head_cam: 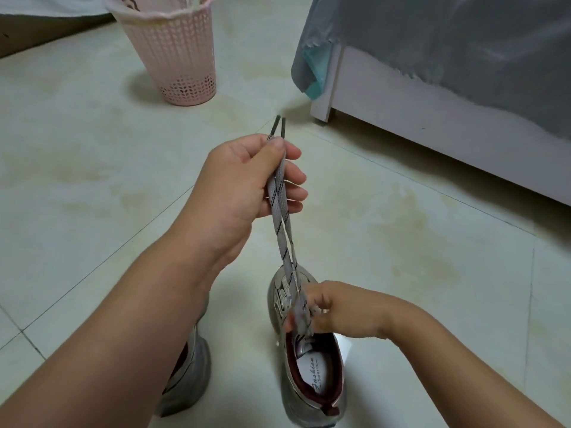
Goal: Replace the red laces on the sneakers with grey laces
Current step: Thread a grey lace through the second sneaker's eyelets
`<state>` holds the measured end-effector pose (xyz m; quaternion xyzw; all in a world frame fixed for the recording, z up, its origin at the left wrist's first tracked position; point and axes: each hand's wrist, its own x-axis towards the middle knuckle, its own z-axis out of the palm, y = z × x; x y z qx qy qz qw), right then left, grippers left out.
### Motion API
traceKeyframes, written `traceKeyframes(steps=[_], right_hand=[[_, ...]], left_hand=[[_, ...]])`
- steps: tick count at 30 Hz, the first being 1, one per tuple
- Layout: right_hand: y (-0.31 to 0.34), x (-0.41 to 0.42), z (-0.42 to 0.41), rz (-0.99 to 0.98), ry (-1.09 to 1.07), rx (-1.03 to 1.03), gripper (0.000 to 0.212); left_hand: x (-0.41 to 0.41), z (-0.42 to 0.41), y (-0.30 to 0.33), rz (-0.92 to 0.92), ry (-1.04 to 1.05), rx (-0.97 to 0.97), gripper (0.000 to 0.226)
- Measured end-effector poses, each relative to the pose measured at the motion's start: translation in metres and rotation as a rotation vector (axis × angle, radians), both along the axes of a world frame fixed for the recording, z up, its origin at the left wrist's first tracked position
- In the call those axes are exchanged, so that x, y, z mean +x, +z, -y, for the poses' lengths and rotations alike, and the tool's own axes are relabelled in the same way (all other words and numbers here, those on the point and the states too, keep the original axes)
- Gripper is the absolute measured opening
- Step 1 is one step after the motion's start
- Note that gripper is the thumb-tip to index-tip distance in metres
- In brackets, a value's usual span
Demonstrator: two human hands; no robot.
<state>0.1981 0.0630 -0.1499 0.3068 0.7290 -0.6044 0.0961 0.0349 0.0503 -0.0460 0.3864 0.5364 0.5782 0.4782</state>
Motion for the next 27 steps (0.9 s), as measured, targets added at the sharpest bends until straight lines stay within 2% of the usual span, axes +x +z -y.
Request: traceKeyframes(steps=[3, 6, 8, 12, 13, 16, 18, 19, 21, 23, 25, 27], right_hand=[[-0.008, -0.007, 0.003, 0.071, 0.03, 0.015, 0.029], [-0.021, -0.01, 0.002, 0.14, -0.055, 0.07, 0.025], [-0.025, -0.012, -0.001, 0.16, -0.209, 0.152, 0.016], [-0.016, -0.008, -0.01, 0.036, -0.66, 0.362, 0.024], [-0.011, -0.006, -0.014, -0.041, -0.767, 0.317, 0.028], [0.012, 0.006, -0.026, -0.364, -1.003, -0.03, 0.036], [0.027, 0.015, -0.033, -0.543, -1.086, -0.237, 0.033], [0.034, 0.019, -0.035, -0.575, -1.101, -0.272, 0.031], [0.043, 0.028, -0.04, -0.56, -1.13, -0.247, 0.025], [0.047, 0.039, -0.045, -0.508, -1.169, -0.196, 0.025], [0.048, 0.05, -0.049, -0.463, -1.215, -0.169, 0.035], [0.047, 0.061, -0.053, -0.426, -1.267, -0.17, 0.044]], left_hand=[[0.001, 0.0, 0.003, -0.029, -0.039, 0.06, 0.03], [-0.001, 0.001, 0.007, -0.06, -0.068, 0.124, 0.031], [-0.004, 0.001, 0.007, -0.092, -0.068, 0.149, 0.032], [-0.016, -0.002, 0.003, -0.073, 0.057, 0.099, 0.029], [-0.02, -0.003, 0.001, -0.056, 0.093, 0.079, 0.029], [-0.034, -0.003, -0.01, -0.067, 0.169, 0.024, 0.028], [-0.045, -0.002, -0.021, -0.098, 0.199, -0.027, 0.028], [-0.051, -0.002, -0.028, -0.137, 0.213, -0.066, 0.028], [-0.063, -0.002, -0.046, -0.316, 0.242, -0.17, 0.027], [-0.074, 0.0, -0.072, -0.661, 0.243, -0.295, 0.025], [-0.083, 0.006, -0.101, -1.055, 0.176, -0.453, 0.022], [-0.088, 0.015, -0.125, -1.302, 0.065, -0.607, 0.02]])
